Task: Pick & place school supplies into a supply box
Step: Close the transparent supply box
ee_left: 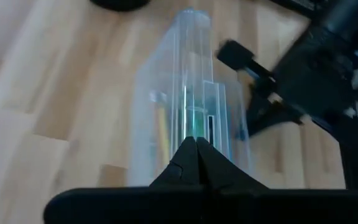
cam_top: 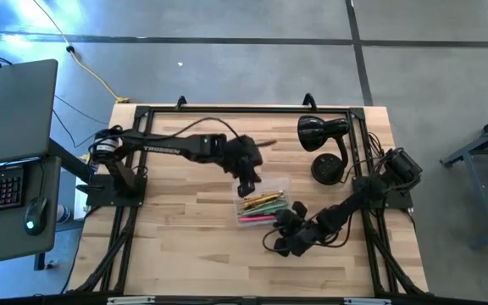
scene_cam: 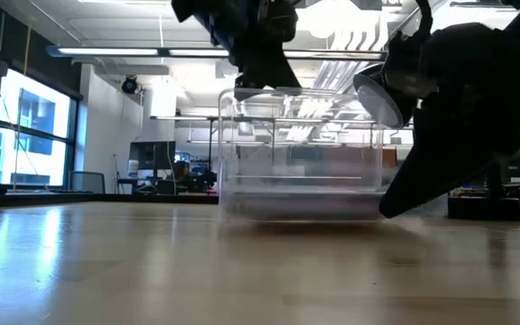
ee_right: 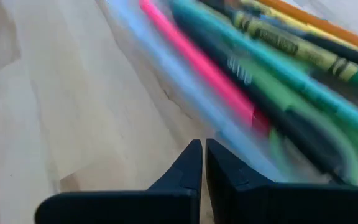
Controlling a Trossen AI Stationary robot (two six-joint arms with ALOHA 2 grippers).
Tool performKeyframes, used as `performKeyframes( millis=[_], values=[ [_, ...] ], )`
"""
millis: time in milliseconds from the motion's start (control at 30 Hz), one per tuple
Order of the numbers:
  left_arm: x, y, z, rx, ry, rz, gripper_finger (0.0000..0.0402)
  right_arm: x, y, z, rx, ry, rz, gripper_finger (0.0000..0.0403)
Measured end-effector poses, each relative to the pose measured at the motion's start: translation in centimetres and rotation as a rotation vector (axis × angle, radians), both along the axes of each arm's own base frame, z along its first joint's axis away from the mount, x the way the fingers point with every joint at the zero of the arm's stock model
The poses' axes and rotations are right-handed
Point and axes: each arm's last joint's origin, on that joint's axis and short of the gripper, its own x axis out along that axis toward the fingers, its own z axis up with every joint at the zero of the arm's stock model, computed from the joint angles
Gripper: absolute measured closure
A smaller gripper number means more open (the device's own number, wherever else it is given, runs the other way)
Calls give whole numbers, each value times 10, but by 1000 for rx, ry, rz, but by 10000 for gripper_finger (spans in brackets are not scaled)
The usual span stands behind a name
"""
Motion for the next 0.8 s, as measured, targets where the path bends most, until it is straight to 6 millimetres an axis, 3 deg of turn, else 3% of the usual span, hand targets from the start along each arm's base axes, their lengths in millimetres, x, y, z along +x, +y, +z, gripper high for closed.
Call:
performKeyframes(
  millis=[333,600,800],
  values=[
    [-1,-52,-5,58,36,-18,389,-12,19,0,0,-18,43,402],
    [-3,-78,-7,103,26,14,392,-16,28,2,-5,-40,77,403],
    [-5,-89,-8,169,12,39,386,-21,32,27,-103,-179,68,403]
  ],
)
